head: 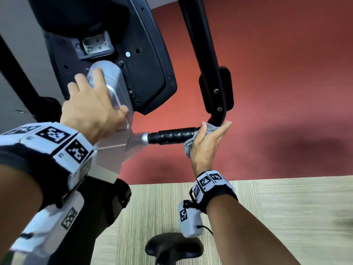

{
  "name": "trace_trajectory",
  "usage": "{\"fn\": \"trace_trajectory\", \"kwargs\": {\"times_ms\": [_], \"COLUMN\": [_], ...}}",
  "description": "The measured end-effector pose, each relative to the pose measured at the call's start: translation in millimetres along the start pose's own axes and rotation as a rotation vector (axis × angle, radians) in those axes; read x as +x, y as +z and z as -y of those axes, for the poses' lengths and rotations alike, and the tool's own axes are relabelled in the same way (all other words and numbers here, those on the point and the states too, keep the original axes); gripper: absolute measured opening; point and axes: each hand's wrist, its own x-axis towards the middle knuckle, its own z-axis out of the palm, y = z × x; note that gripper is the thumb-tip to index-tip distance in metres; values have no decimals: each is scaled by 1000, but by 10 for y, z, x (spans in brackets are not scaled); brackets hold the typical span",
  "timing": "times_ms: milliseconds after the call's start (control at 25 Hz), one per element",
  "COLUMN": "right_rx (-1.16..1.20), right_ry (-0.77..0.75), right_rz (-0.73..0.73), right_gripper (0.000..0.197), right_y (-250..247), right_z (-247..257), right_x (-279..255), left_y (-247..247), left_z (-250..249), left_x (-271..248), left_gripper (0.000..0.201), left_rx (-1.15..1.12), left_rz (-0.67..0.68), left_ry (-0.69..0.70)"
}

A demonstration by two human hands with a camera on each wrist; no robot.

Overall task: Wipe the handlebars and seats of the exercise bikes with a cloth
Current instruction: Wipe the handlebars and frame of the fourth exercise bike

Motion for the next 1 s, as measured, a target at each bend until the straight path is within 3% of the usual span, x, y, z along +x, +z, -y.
{"fn": "trace_trajectory", "kwargs": {"times_ms": [160, 240, 360, 480, 640, 720, 800, 880, 1000], "right_rx": [-118, -185, -255, -313, -567, -750, -943, -1043, -1017], "right_ry": [159, 178, 41, -219, -781, -980, -1009, -922, -898], "right_rz": [355, 263, 121, 247, 404, 433, 427, 412, 438], "right_gripper": [86, 66, 41, 32, 53, 57, 62, 67, 61], "right_y": [-528, -807, -1013, -989, -628, -362, -172, -67, -74], "right_z": [-231, -352, -270, -11, 72, 73, 73, 61, 114], "right_x": [-83, -161, -172, -148, -68, 94, 257, 274, 194], "left_y": [-15, -23, -20, -36, -51, -52, -38, -23, -39], "left_z": [-15, -23, -36, -41, -57, -59, -52, -47, -46], "left_x": [-9, -14, -22, -24, -28, -23, -26, -19, -21], "left_gripper": [85, 86, 84, 82, 83, 84, 83, 83, 84], "left_rx": [1, 3, -4, 1, 10, 11, 9, 8, 7], "left_rz": [3, 4, 0, 3, 9, 8, -1, -6, -16], "left_ry": [-4, -10, -10, -19, -32, -32, -37, -35, -34]}}
